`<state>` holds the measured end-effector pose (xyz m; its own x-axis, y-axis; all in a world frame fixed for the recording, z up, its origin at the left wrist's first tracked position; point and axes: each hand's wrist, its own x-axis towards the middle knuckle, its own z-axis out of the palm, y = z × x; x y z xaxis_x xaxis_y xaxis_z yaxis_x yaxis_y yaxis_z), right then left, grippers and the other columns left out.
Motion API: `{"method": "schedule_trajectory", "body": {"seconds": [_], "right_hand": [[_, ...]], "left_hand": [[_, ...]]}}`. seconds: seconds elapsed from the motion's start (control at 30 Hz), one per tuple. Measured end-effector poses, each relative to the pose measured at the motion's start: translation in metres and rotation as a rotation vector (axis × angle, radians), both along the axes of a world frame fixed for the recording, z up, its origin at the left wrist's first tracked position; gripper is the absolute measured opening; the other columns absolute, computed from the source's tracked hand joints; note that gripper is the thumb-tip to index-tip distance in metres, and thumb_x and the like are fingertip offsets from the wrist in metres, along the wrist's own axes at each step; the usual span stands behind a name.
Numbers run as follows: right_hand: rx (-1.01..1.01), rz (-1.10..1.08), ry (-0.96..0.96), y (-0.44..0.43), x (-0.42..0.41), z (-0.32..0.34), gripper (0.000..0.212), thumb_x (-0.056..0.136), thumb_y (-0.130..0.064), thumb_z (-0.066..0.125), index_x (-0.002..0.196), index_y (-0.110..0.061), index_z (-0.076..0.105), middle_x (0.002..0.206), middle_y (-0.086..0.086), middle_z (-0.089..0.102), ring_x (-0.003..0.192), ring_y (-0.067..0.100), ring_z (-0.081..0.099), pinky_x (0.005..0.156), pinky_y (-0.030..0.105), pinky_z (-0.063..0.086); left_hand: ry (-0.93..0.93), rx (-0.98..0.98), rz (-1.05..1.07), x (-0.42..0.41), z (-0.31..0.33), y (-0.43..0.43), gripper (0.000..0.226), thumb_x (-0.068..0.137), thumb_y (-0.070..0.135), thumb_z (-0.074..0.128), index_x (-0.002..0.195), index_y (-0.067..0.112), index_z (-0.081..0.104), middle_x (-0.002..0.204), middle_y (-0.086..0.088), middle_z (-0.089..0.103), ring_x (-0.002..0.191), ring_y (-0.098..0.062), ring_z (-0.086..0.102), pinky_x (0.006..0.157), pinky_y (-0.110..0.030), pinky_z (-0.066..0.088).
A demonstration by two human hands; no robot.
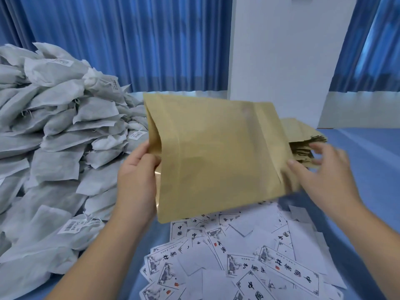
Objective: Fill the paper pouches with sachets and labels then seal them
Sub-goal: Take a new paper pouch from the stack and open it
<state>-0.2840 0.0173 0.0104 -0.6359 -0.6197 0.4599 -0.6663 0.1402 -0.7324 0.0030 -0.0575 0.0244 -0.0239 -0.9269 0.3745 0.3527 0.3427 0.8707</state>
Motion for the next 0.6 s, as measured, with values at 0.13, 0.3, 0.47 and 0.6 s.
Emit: {"method": "schedule_trajectory", "body": {"seconds": [0.13,0.3,0.47,0.6], "right_hand": [[-0.306,0.195,0.196,0.014,0.054,0.033,0.034,0.084,-0.035,0.065,0.115,-0.026,0.056,0.113,-0.006,0.047,0.096,0.009,0.055,0.077,0.015,0.040],[-0.253,0.419,0.279,0.033,0.124,0.058,0.071,0.067,-0.067,0.053,0.129,-0.032,0.050,0.108,-0.016,0.040,0.090,-0.002,0.050,0.077,0.012,0.041],[0.182,0.230,0.666,0.024,0.144,0.043,0.072,0.079,-0.052,0.054,0.141,-0.029,0.026,0.100,-0.008,0.017,0.087,0.014,0.039,0.069,0.028,0.034],[0.284,0.172,0.702,0.018,0.157,0.038,0.074,0.074,-0.060,0.042,0.139,-0.028,0.028,0.095,-0.005,0.019,0.077,0.016,0.033,0.058,0.029,0.028]], "left_hand": [[0.203,-0.016,-0.154,-0.018,-0.003,0.008,0.038,0.091,-0.002,0.044,0.095,0.020,0.074,0.076,0.002,0.067,0.061,-0.008,0.057,0.055,-0.023,0.048],[0.194,0.021,-0.287,-0.052,-0.018,0.027,0.033,0.092,0.002,0.050,0.101,0.024,0.074,0.093,-0.003,0.073,0.078,-0.015,0.062,0.068,-0.025,0.056],[0.128,0.159,-0.239,-0.064,-0.038,0.034,0.038,0.090,-0.005,0.046,0.101,0.020,0.074,0.097,-0.011,0.074,0.082,-0.021,0.067,0.068,-0.027,0.053],[0.187,0.314,-0.325,-0.066,-0.040,0.031,0.025,0.079,0.010,0.055,0.097,0.010,0.073,0.082,-0.014,0.069,0.074,-0.025,0.057,0.068,-0.034,0.045]]}}
